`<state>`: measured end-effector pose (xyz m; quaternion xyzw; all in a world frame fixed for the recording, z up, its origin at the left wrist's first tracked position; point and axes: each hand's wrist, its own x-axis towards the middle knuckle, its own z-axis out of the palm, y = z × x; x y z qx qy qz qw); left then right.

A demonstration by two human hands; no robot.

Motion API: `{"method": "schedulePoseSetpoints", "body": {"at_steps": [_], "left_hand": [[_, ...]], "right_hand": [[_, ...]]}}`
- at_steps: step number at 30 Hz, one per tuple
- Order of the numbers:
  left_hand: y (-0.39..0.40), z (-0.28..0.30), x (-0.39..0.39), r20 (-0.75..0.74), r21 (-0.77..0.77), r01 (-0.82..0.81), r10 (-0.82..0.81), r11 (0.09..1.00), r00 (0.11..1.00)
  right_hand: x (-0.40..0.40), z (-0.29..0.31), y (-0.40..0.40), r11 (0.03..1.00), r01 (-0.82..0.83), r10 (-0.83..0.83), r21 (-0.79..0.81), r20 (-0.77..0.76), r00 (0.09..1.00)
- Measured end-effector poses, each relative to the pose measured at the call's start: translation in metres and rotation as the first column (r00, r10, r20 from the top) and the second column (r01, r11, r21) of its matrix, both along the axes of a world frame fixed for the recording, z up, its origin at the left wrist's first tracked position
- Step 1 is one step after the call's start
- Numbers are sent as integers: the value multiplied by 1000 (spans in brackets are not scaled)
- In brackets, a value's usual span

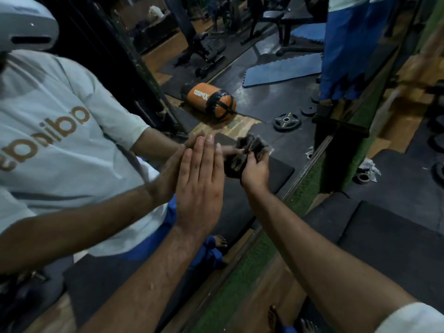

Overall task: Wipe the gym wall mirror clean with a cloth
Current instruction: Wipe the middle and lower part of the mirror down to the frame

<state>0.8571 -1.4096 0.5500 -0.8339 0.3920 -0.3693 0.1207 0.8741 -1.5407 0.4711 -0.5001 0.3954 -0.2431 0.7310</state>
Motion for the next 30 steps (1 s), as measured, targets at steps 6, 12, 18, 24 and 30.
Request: {"method": "schedulePoseSetpoints", "body": {"at_steps": [6, 12, 18, 24, 30], "left_hand": [[29, 5, -18, 61, 86, -151, 146, 985, 987], [64, 8, -23, 39, -3, -77, 77, 997, 996], [87, 20, -18, 150, 67, -82, 72, 994, 986], [105, 25, -14, 101, 20, 94, -95, 995, 990], [160, 24, -28, 91, -42, 68, -64, 997, 994]], "right_hand": [[-24, 35, 41, 864, -17, 166, -503, 252, 954], [-22, 16, 54, 979, -136, 125, -151, -78, 989], [-38, 41, 106, 775, 7, 145, -632, 188, 971], [-30, 10, 111, 985, -84, 75, -148, -66, 995], [-61, 41, 165, 831, -32, 152, -555, 171, 974]]}}
